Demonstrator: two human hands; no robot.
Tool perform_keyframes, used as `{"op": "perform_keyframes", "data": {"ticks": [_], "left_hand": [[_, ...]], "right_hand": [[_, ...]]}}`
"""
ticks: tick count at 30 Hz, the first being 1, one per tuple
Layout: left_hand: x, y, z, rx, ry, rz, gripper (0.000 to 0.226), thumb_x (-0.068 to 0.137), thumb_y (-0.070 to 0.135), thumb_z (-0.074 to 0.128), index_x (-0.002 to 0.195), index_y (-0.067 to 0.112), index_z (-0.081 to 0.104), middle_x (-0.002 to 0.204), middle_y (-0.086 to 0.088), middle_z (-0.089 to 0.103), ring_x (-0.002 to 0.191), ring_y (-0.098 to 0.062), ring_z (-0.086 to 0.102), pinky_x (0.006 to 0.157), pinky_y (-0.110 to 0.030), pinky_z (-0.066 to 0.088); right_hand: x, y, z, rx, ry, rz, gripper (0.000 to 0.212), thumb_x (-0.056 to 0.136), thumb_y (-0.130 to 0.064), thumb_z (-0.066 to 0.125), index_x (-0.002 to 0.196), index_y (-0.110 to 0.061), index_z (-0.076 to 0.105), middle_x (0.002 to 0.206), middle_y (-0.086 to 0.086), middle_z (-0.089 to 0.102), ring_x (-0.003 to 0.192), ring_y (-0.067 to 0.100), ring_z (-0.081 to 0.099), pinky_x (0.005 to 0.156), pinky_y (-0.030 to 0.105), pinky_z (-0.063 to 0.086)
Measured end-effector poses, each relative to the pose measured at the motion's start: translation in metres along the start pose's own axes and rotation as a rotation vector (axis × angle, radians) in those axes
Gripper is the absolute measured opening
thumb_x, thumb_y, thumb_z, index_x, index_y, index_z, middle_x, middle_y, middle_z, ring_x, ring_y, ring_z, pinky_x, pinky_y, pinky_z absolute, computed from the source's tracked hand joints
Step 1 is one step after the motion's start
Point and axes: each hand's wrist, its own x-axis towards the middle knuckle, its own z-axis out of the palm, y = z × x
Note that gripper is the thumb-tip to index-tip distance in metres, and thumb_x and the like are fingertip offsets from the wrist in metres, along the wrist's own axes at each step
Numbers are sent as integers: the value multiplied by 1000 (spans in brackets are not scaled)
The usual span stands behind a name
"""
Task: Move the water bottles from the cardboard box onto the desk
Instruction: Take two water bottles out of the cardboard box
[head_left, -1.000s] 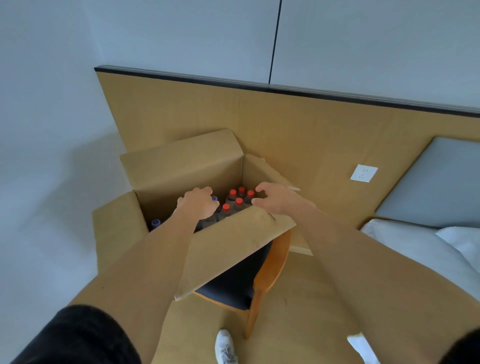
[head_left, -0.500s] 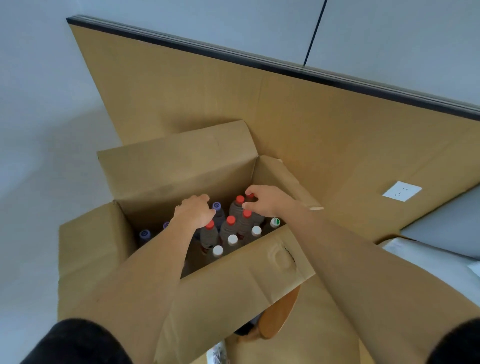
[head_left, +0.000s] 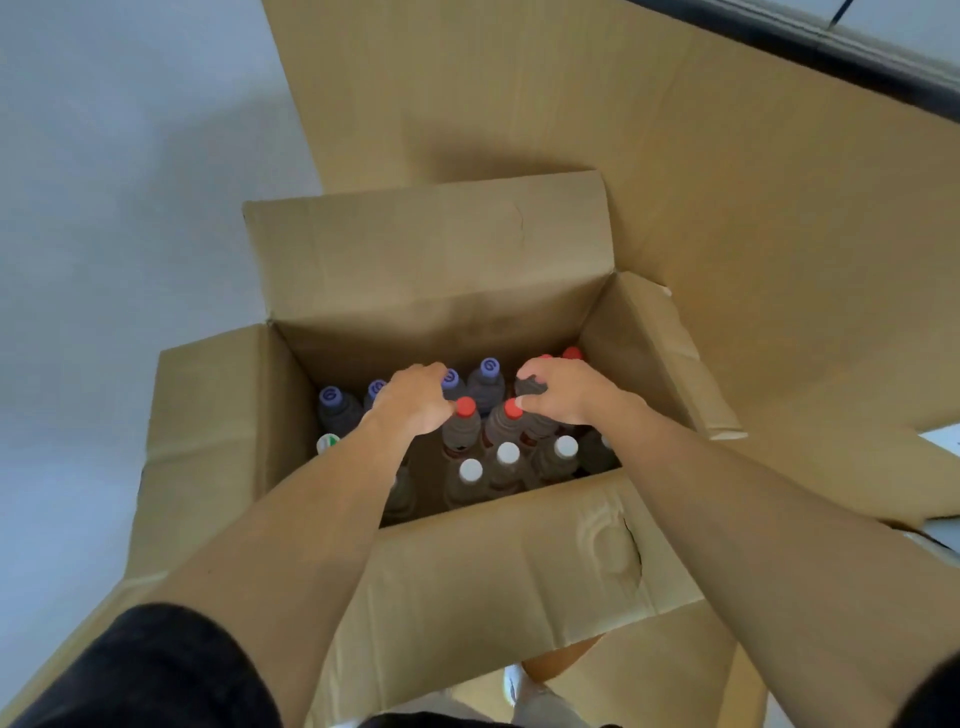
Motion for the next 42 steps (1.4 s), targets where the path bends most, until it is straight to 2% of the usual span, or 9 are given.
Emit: {"op": "perform_keyframes", "data": {"ticks": [5, 8, 12, 16, 22, 28, 34, 39, 42], "left_hand": [[0, -5, 9, 27, -88, 12, 54, 90, 36, 72, 136, 15, 54, 136, -8, 57, 122, -30, 55, 99, -42, 48], [-3, -4, 19, 32, -203, 56, 46, 86, 35, 75, 125, 15, 62, 124, -8, 64, 112, -30, 60, 93, -41, 50], [0, -5, 38, 40, -292, 68, 53, 80, 35, 80, 128, 21, 63, 124, -7, 67, 112, -29, 63, 94, -42, 52], [10, -8, 56, 84, -360, 47, 74, 73, 36, 86, 139, 24, 55, 133, -4, 62, 118, -26, 61, 98, -39, 52], [30, -16, 76, 106, -469, 74, 78, 68, 33, 89, 137, 27, 54, 130, -3, 65, 116, -27, 62, 99, -42, 52], [38, -19, 100, 95, -431, 137, 76, 64, 37, 89, 131, 29, 54, 126, -3, 66, 113, -28, 64, 88, -32, 50], [41, -20, 117, 61, -431, 136, 87, 64, 34, 90, 138, 25, 46, 133, -5, 61, 119, -30, 60, 97, -41, 51], [38, -20, 110, -11, -369, 141, 52, 78, 36, 77, 124, 23, 58, 120, -7, 67, 105, -31, 65, 83, -33, 51], [30, -18, 101, -38, -347, 149, 45, 81, 34, 73, 123, 21, 61, 116, -8, 68, 104, -31, 65, 79, -31, 48]], "right_hand": [[17, 5, 7, -89, -88, -110, 43, 93, -39, 66, 132, -21, 61, 126, 4, 62, 115, 26, 58, 88, 32, 45], [25, 5, 19, -139, -181, -136, 44, 91, -41, 69, 130, -20, 62, 125, 4, 60, 118, 28, 57, 93, 37, 47], [36, 7, 40, -193, -266, -150, 57, 87, -44, 73, 138, -22, 56, 138, 4, 57, 123, 28, 55, 101, 41, 47], [50, 11, 57, -204, -354, -155, 66, 85, -35, 77, 144, -24, 50, 136, 7, 57, 120, 29, 56, 88, 34, 47], [66, 14, 72, -296, -479, -158, 65, 80, -34, 82, 137, -25, 52, 132, 4, 60, 117, 27, 58, 84, 33, 46], [78, 12, 82, -356, -504, -210, 69, 77, -24, 85, 137, -26, 51, 134, 5, 59, 119, 29, 57, 86, 36, 48], [83, 16, 94, -376, -494, -236, 69, 78, -24, 84, 137, -21, 49, 137, 9, 57, 124, 31, 56, 96, 37, 47], [82, 19, 95, -295, -432, -229, 50, 84, -18, 76, 130, -20, 56, 129, 9, 62, 118, 31, 58, 97, 40, 50], [76, 21, 95, -236, -401, -209, 47, 84, -20, 77, 128, -22, 59, 127, 7, 62, 117, 29, 58, 93, 35, 50]]}}
